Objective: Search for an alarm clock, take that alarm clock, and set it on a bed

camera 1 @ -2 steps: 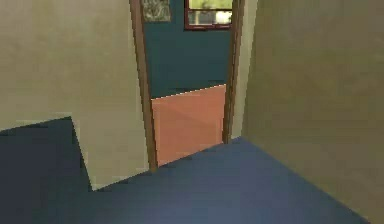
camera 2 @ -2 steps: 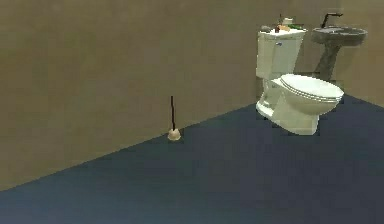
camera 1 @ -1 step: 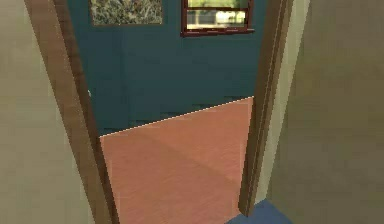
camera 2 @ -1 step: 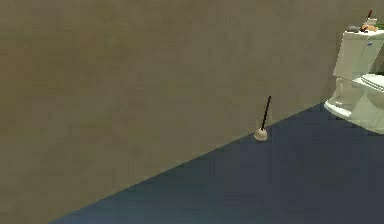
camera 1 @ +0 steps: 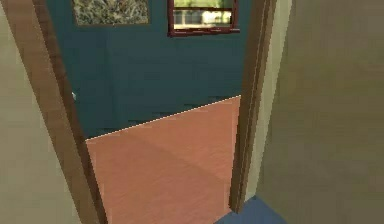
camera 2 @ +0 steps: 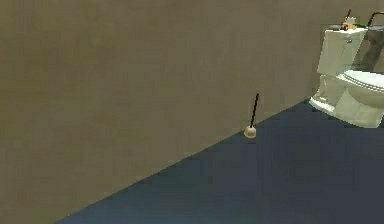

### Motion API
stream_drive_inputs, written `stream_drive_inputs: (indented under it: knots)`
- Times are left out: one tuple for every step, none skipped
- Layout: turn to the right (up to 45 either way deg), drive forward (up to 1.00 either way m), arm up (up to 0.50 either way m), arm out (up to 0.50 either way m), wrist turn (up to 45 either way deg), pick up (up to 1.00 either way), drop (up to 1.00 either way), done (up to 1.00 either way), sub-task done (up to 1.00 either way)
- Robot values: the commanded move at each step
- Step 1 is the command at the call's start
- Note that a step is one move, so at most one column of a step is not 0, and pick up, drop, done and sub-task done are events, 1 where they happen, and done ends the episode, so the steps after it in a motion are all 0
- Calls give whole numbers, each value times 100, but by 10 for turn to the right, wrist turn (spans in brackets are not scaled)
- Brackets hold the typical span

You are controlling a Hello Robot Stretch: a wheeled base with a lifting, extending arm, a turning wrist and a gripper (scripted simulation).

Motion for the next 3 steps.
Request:
stream_drive_inputs:
  knots:
    - [0,70,0,0,0,0,0,0,0]
    - [30,0,0,0,0,0,0,0,0]
    - [0,45,0,0,0,0,0,0,0]
